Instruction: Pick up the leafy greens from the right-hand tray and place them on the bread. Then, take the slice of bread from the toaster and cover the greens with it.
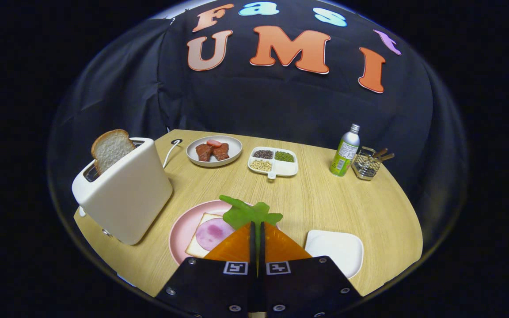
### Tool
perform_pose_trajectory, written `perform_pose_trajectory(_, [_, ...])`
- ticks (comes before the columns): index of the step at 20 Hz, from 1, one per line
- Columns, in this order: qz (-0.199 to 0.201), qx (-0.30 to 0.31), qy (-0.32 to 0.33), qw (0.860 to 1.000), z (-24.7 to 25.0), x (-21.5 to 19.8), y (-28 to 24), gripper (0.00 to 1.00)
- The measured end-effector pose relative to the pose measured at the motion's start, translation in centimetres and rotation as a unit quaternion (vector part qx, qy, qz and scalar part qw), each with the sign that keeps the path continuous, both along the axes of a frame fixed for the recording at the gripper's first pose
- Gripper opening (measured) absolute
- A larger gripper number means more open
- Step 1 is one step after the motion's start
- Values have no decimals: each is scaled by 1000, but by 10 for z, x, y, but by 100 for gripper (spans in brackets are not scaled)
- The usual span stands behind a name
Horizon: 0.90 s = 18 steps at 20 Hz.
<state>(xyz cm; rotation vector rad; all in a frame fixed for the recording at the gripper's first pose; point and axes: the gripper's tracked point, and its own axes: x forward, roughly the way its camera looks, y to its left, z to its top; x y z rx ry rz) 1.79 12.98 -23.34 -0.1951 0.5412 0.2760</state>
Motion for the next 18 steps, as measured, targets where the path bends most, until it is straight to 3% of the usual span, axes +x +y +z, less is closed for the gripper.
perform_pose_trajectory(18, [21, 22, 57, 998, -50, -6, 50, 3])
